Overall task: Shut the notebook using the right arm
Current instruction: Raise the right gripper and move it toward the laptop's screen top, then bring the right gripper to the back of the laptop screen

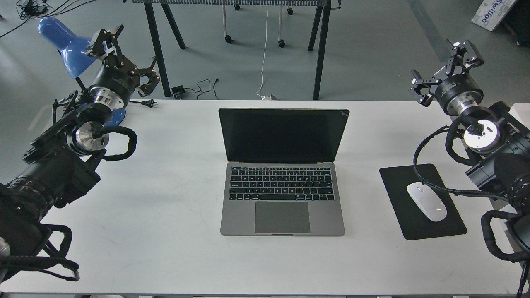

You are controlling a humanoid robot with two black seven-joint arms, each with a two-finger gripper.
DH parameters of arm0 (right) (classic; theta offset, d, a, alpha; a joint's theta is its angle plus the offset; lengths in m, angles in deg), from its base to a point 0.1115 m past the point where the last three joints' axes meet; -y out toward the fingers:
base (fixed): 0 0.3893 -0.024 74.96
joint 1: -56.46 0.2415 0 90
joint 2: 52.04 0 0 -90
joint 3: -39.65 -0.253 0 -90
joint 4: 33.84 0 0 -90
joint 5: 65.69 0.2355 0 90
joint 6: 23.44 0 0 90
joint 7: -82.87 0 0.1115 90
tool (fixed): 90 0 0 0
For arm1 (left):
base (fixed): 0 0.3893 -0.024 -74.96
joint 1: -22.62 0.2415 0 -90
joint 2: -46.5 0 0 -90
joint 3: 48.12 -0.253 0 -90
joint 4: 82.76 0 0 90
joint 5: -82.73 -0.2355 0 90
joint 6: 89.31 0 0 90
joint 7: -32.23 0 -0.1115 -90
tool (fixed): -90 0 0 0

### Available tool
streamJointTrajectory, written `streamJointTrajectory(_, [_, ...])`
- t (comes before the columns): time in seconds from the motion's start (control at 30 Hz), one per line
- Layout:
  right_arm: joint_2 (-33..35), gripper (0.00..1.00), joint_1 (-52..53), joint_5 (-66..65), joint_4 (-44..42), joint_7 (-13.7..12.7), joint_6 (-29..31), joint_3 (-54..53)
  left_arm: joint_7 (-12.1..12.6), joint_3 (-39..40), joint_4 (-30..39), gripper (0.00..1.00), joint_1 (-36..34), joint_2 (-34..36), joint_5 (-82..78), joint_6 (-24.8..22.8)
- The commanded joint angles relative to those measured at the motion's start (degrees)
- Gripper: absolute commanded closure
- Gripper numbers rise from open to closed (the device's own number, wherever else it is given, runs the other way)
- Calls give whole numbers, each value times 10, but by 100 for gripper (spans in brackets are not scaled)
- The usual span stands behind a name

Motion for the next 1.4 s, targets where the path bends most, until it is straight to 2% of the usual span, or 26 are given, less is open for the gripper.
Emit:
streamJointTrajectory(0.0, [0,0,2,0,0,0,0,1,-3,0,0,0,0,0,-3,0])
streamJointTrajectory(0.13, [0,0,22,-3,-2,-2,0,16,-4,1,0,0,0,0,0,0])
streamJointTrajectory(0.33, [-9,0,78,-3,0,-3,0,141,-5,2,0,0,0,0,2,0])
streamJointTrajectory(0.63, [-105,0,90,-3,-2,-10,0,249,-4,2,0,0,0,0,2,0])
streamJointTrajectory(0.77, [-132,0,83,-3,-3,-10,0,260,-4,2,0,0,1,0,2,0])
streamJointTrajectory(1.07, [-132,0,73,-9,2,-11,0,263,-4,1,0,0,1,0,1,0])
streamJointTrajectory(1.37, [-132,0,69,-16,33,-13,0,314,-4,1,0,0,2,0,1,0])
